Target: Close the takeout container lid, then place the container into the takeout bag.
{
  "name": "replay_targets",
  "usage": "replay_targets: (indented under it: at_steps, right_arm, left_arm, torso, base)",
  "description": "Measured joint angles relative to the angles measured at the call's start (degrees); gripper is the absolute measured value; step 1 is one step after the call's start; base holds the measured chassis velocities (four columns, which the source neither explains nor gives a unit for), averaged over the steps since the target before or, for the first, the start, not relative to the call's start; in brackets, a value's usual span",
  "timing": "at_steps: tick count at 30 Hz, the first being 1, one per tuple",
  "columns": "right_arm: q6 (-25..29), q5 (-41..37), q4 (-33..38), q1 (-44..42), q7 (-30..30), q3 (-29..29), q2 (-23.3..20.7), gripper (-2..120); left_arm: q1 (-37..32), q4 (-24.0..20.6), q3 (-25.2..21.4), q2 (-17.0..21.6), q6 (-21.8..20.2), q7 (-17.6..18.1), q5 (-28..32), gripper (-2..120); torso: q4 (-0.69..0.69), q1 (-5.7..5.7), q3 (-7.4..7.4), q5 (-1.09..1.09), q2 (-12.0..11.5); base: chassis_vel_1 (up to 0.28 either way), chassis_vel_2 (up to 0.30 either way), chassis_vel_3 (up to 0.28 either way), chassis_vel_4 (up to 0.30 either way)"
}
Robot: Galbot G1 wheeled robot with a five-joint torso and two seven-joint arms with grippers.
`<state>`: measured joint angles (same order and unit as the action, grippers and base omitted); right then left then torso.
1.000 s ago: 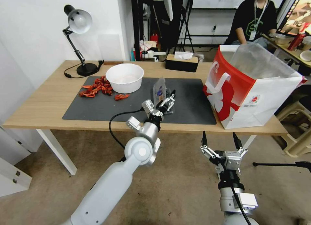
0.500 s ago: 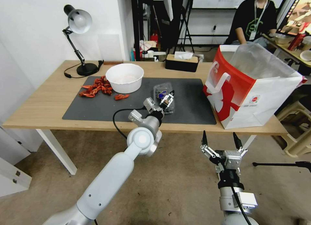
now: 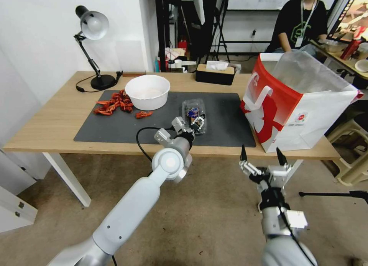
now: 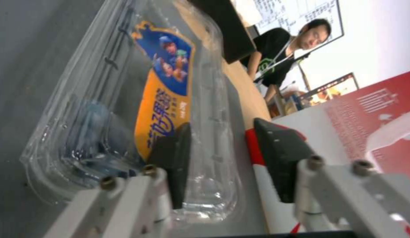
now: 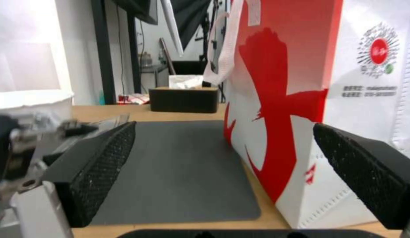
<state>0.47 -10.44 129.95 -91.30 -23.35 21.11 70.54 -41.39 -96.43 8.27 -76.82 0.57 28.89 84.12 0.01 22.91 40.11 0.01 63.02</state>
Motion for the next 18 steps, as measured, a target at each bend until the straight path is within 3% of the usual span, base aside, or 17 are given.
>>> replay_targets:
  at_steps: [2, 5, 6, 9, 14, 18]
  right_arm:
    - [-2.2, -3.4, 0.4, 1.4, -0.4, 0.2, -1.0, 99]
    - [-9.1, -14.9, 1.2, 5.6, -2.1, 0.3, -4.2, 99]
    - [-9.1, -14.9, 1.2, 5.6, -2.1, 0.3, -4.2, 99]
    - [-13.4, -24.3, 1.2, 9.2, -3.8, 0.7, -6.5, 99]
    - [-16.1, -33.4, 0.7, 12.7, -5.5, 1.6, -8.5, 99]
    - [-18.3, -45.2, -1.5, 17.8, -7.4, 1.5, -10.4, 99]
  left_arm:
    - [0.4, 0.2, 0.3, 0.0, -0.1, 0.3, -0.1, 31]
    - [1.1, 0.5, 1.0, 0.2, -0.8, 1.7, -0.6, 15]
    - [1.1, 0.5, 1.0, 0.2, -0.8, 1.7, -0.6, 15]
    - [1.7, 1.0, 1.5, 0.3, -1.1, 2.5, -1.0, 1]
    - [2.6, 1.6, 2.6, 0.3, -1.3, 3.0, -1.1, 0]
    - [3.9, 2.5, 3.9, 0.3, -1.5, 3.2, -1.1, 0]
  torso:
    - [-0.02, 0.00, 0.00, -0.01, 0.0]
    - [0.00, 0.00, 0.00, -0.01, 0.0]
    - [0.00, 0.00, 0.00, -0.01, 0.0]
    - [-0.01, 0.00, 0.00, 0.00, 0.0]
    - [-0.02, 0.00, 0.00, -0.01, 0.0]
    - [-0.04, 0.00, 0.00, -0.01, 0.0]
  base:
    - [0.000, 0.000, 0.000, 0.000]
    - [0.000, 0.000, 0.000, 0.000]
    - [0.000, 0.000, 0.000, 0.000]
    - [0.000, 0.000, 0.000, 0.000]
    - [0.000, 0.000, 0.000, 0.000]
    - [0.000, 0.000, 0.000, 0.000]
